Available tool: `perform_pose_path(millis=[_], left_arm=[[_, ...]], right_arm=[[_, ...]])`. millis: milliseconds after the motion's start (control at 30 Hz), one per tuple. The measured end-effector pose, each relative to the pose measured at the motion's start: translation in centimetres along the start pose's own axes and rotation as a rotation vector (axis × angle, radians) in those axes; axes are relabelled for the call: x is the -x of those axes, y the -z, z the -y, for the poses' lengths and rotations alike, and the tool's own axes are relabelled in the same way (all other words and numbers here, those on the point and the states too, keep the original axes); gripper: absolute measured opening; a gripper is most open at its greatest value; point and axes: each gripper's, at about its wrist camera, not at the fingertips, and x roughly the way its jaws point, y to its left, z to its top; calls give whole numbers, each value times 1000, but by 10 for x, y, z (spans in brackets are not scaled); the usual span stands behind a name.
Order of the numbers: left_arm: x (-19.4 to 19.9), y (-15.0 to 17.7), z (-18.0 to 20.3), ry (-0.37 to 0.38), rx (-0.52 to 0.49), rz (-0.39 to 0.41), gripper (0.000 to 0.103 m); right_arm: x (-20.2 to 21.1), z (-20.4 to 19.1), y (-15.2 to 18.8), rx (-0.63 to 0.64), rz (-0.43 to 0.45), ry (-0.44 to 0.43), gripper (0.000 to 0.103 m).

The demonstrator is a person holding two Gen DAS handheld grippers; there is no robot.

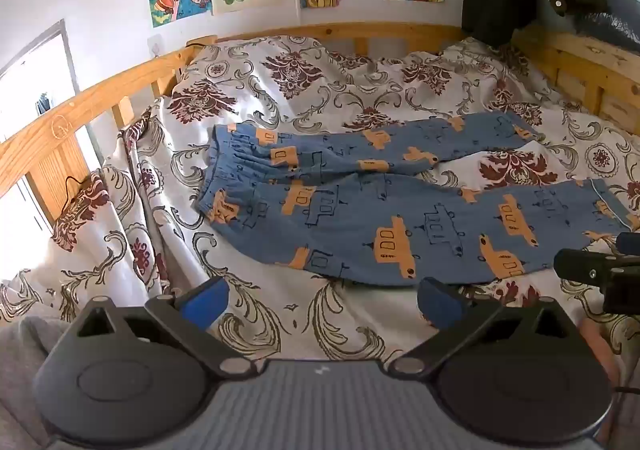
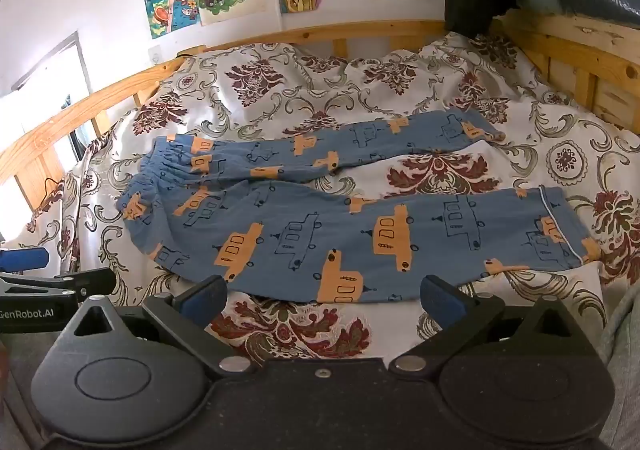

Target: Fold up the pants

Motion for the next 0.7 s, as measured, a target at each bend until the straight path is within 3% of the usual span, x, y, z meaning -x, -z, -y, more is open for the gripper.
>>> perform_pose_path(millis=[700], left_arm=[[0, 0, 0, 1, 2, -6, 103]], right_arm=[[0, 0, 1, -4, -4, -2, 102]])
